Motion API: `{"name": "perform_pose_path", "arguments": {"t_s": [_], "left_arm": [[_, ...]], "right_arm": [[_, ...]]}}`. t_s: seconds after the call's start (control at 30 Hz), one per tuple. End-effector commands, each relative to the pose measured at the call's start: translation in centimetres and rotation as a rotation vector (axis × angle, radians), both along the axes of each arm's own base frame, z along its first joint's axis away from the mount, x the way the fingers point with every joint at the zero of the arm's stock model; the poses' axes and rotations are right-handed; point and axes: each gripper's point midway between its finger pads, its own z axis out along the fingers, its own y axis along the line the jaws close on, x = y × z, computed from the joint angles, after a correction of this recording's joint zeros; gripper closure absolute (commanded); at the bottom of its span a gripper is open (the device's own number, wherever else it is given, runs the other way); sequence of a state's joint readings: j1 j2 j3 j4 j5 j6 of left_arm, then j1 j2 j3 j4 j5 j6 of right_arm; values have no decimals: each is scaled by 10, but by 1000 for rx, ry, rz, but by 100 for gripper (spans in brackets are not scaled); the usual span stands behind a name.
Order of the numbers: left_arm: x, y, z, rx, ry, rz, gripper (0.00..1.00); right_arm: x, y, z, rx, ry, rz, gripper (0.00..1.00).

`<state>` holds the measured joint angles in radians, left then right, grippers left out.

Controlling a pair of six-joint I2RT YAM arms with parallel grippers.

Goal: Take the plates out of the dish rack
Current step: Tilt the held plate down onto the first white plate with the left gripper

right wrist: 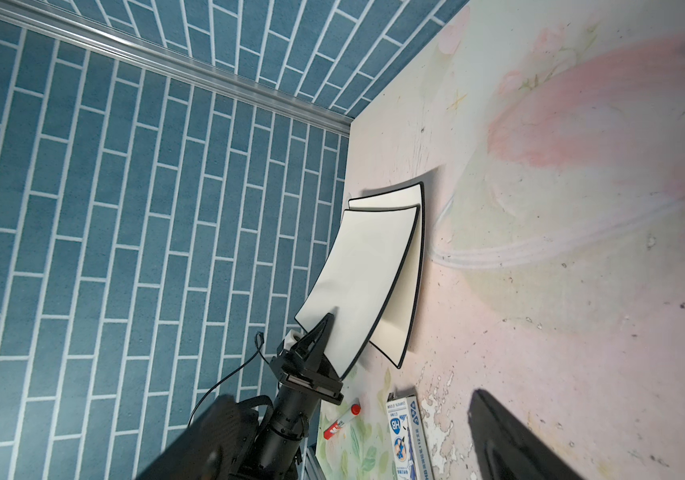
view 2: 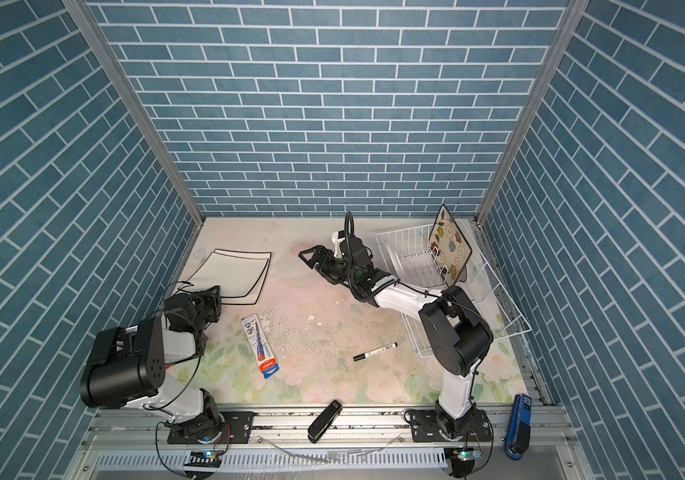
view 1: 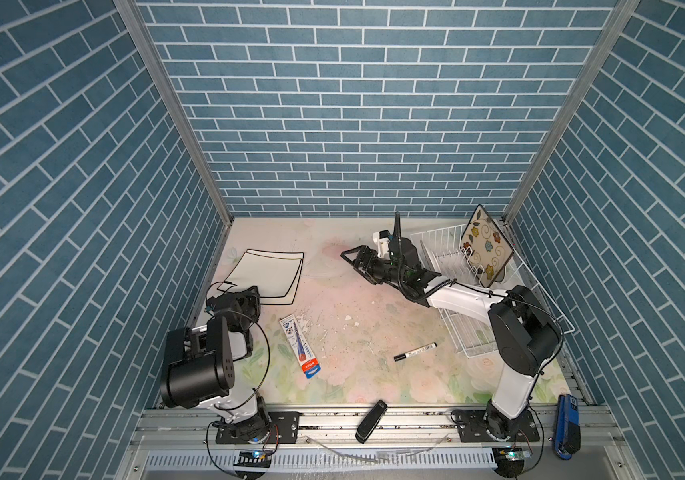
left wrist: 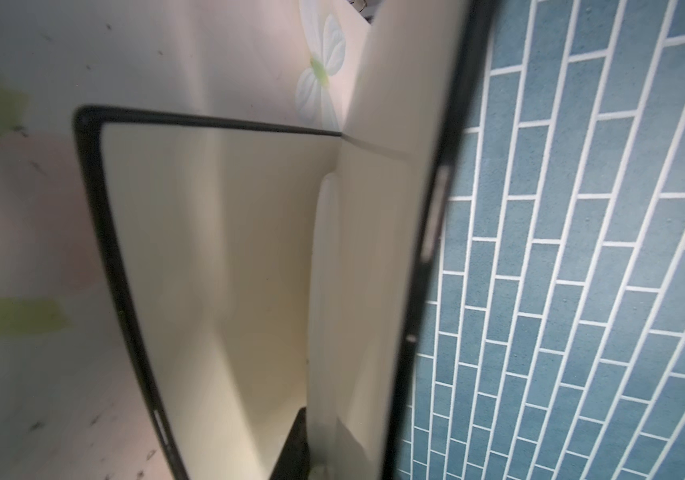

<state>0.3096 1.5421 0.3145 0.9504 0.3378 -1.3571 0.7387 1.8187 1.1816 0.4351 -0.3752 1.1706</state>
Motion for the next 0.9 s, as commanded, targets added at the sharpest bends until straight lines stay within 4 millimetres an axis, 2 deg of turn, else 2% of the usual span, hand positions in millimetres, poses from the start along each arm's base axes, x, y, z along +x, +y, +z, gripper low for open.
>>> {"name": "perform_pose_path", "arguments": {"t_s": [0.0,0.13,0.4,0.6,0.87], "left_arm": [[17,5,51,66,-168,-16,76],[18,4,49,52,-167,-17,73],[15,3,48,48,-150,-19,45],[12,1,46,51,-103,-30,30],[17,-7,39,29,-41,-89,24]], "right_arm": [[2,5,26,53,-44,9,12],[0,4,26,54,-46,8,12],[1,4,27,55,-48,7,12],[-1,3,27,56,-49,6,12],[-3,0,30,59,-54,4,12]]}}
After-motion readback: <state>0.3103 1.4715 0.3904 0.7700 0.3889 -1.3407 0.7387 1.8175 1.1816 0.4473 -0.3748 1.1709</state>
